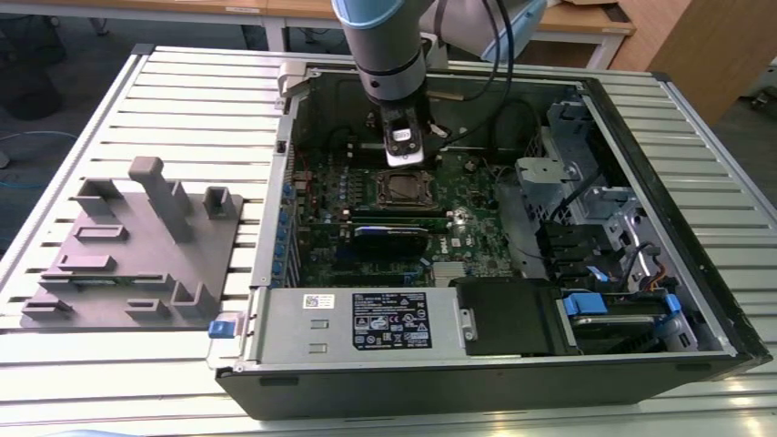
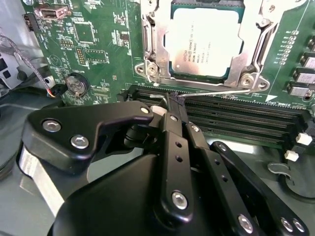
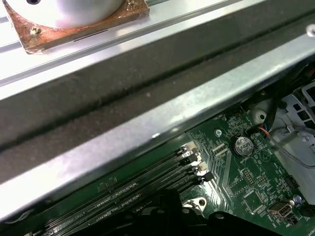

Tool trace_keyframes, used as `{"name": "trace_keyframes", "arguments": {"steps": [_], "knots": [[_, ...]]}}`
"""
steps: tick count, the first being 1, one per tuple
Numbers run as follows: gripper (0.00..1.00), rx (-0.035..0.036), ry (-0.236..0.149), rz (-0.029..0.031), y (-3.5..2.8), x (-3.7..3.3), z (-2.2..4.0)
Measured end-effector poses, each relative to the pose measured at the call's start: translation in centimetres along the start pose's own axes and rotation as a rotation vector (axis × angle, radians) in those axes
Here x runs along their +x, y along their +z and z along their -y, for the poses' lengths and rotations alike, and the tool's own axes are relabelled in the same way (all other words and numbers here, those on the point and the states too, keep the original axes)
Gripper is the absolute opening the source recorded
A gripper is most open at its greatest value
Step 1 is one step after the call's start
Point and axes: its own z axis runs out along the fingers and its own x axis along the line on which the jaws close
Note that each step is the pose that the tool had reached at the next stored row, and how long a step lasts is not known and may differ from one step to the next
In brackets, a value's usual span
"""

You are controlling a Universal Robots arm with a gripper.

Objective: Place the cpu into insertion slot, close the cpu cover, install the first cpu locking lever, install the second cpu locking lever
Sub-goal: 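Install the first cpu locking lever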

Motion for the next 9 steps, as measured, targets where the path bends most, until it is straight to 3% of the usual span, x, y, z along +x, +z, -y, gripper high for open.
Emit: {"name": "trace_keyframes", "arguments": {"steps": [5, 9], "knots": [[0.11, -0.0025, 0.0, -0.0013, 0.08, 0.07, 0.14], [0.11, -0.0101, 0.003, -0.005, 0.16, 0.14, 0.21]]}}
